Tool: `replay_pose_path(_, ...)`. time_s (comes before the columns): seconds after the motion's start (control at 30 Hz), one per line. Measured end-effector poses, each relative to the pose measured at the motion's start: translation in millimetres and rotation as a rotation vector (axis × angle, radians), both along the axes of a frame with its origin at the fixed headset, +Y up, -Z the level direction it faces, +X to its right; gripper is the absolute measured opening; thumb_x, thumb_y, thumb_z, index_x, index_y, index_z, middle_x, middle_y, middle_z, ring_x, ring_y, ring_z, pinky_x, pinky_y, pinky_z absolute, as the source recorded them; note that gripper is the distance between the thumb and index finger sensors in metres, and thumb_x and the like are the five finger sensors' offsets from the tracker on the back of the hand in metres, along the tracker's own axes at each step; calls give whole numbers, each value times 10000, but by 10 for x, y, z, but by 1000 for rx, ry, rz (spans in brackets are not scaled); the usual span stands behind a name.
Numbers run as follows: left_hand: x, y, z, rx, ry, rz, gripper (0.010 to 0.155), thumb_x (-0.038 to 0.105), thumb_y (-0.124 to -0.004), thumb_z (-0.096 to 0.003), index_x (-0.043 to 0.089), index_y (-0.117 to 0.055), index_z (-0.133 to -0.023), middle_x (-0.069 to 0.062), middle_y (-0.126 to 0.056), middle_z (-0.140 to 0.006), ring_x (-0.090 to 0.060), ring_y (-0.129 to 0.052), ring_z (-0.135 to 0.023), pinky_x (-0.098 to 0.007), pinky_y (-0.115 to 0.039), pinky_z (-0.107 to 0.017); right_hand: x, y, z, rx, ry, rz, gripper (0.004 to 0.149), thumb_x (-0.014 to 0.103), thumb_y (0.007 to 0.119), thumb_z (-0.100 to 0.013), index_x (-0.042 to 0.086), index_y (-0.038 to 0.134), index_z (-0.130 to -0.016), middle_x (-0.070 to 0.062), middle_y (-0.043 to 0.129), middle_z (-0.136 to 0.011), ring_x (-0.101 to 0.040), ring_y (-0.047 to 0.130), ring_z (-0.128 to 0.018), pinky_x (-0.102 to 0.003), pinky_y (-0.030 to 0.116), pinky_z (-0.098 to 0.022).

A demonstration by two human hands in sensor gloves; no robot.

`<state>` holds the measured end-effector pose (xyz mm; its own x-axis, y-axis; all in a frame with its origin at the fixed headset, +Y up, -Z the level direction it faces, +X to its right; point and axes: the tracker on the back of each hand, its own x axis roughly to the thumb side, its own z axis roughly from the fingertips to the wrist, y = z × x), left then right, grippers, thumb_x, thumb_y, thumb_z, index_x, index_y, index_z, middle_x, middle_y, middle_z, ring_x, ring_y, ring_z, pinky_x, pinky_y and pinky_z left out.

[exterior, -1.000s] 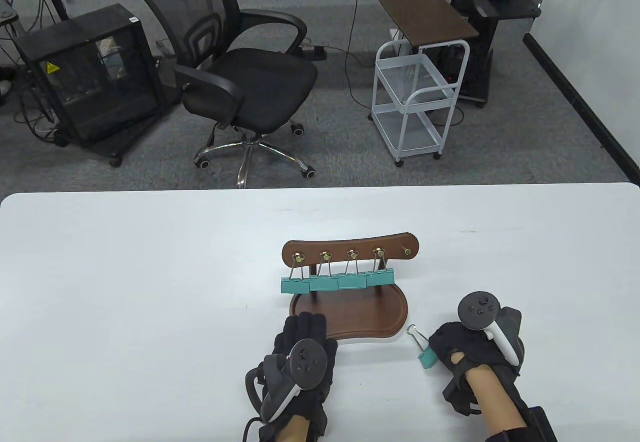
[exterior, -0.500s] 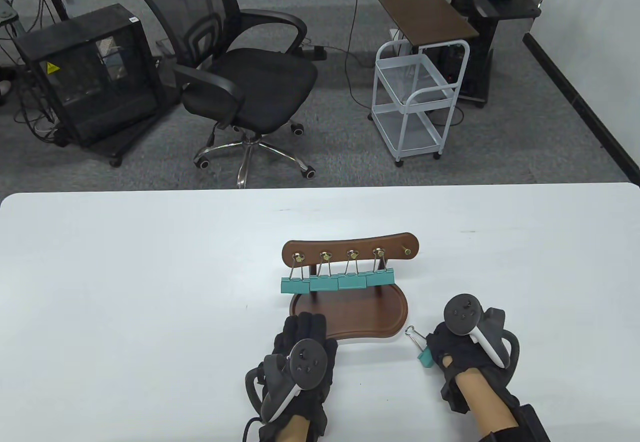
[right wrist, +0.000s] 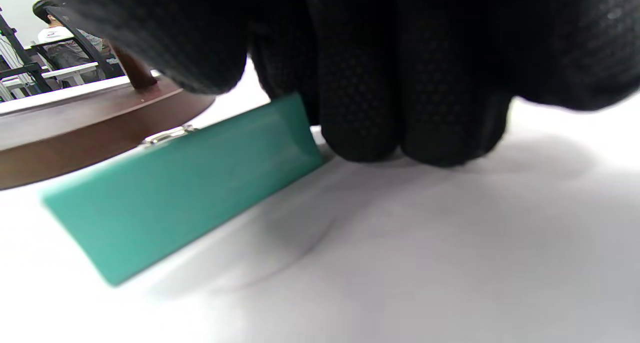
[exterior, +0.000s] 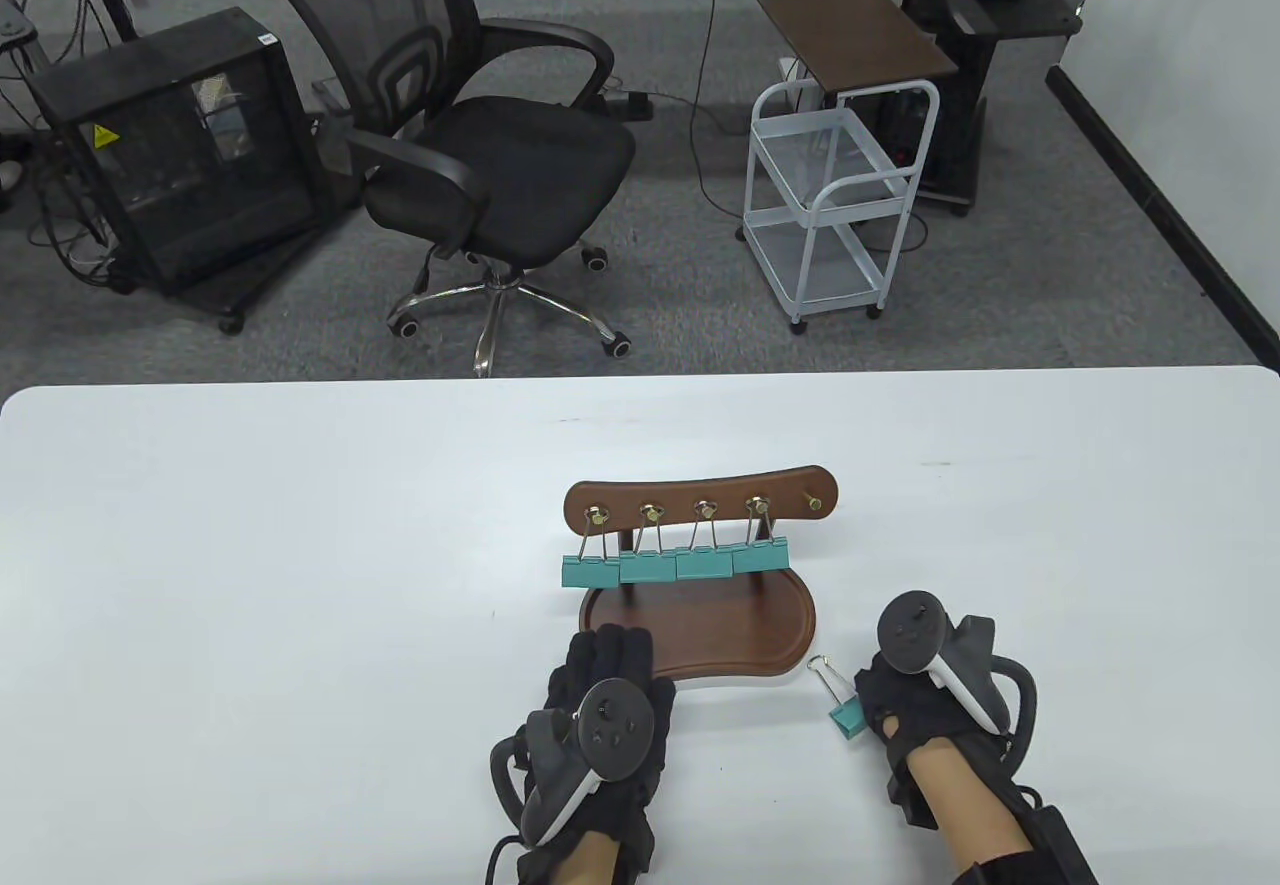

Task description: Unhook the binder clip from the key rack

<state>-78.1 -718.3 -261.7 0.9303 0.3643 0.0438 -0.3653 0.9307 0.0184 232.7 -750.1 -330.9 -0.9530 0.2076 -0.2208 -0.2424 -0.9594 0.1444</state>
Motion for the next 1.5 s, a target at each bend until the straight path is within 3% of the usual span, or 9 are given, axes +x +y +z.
replay_pose_path(0.33, -3, 1, 2, 3, 3, -2, 612, 520, -611, -536, 278, -614, -1098, -32, -606, -1174, -300, -534, -1106, -522, -528, -753, 33, 80, 24, 79, -13, -49, 437, 433, 835, -364, 156, 879, -698, -199, 990, -582, -406, 985, -451, -497, 860, -307)
replay_pose_path(0.43, -4, 0, 2, 3, 4, -3, 613, 522, -611, -535, 278, -616, -1098, -29, -607, -1174, -302, -533, -1106, -522, -528, -753, 24, 163, 54, 189, -8, -101, 469, 449, 824, -366, 155, 857, -730, -204, 973, -630, -426, 969, -499, -507, 852, -344)
replay_pose_path(0.57, -9, 1, 1, 3, 6, 3, 611, 522, -611, -535, 282, -616, -1097, -29, -606, -1174, -299, -533, -1107, -521, -527, -754, -17, 344, 110, 474, 13, -205, 485, 472, 795, -375, 169, 834, -751, -189, 958, -660, -419, 964, -523, -497, 855, -364)
replay_pose_path(0.7, -15, -2, -1, 2, 9, 7, 611, 523, -609, -536, 281, -615, -1097, -30, -605, -1175, -299, -531, -1108, -521, -526, -754, -91, 439, 105, 633, 17, -379, 495, 476, 785, -377, 169, 818, -764, -188, 937, -693, -427, 944, -561, -506, 845, -394)
replay_pose_path(0.8, -18, -2, -2, -1, 9, 4, 612, 522, -611, -536, 280, -615, -1098, -30, -605, -1175, -301, -533, -1106, -521, -526, -755, -178, 510, 61, 665, 5, -472, 507, 488, 779, -377, 176, 802, -777, -181, 921, -714, -422, 931, -586, -501, 842, -412)
replay_pose_path(1.03, -25, -4, -4, -7, 8, 6, 613, 522, -611, -536, 280, -614, -1098, -30, -604, -1175, -302, -533, -1106, -522, -526, -754, -340, 424, -140, 521, -67, -658, 600, 530, 779, -378, 164, 724, -851, -218, 824, -819, -470, 840, -683, -535, 786, -485)
replay_pose_path(1.27, -53, -4, -9, -8, 9, 21, 611, 522, -610, -536, 279, -616, -1097, -31, -606, -1173, -300, -536, -1105, -515, -529, -752, -413, 248, -289, 401, -20, -790, 724, 589, 762, -377, 152, 602, -931, -242, 679, -932, -508, 703, -794, -559, 698, -574)
replay_pose_path(1.5, -54, -5, -9, -9, 10, 19, 611, 522, -611, -536, 279, -615, -1097, -31, -606, -1174, -301, -535, -1104, -516, -527, -753, -432, 136, -366, 301, -32, -970, 740, 582, 765, -394, 141, 561, -952, -250, 639, -955, -513, 667, -818, -559, 675, -595)
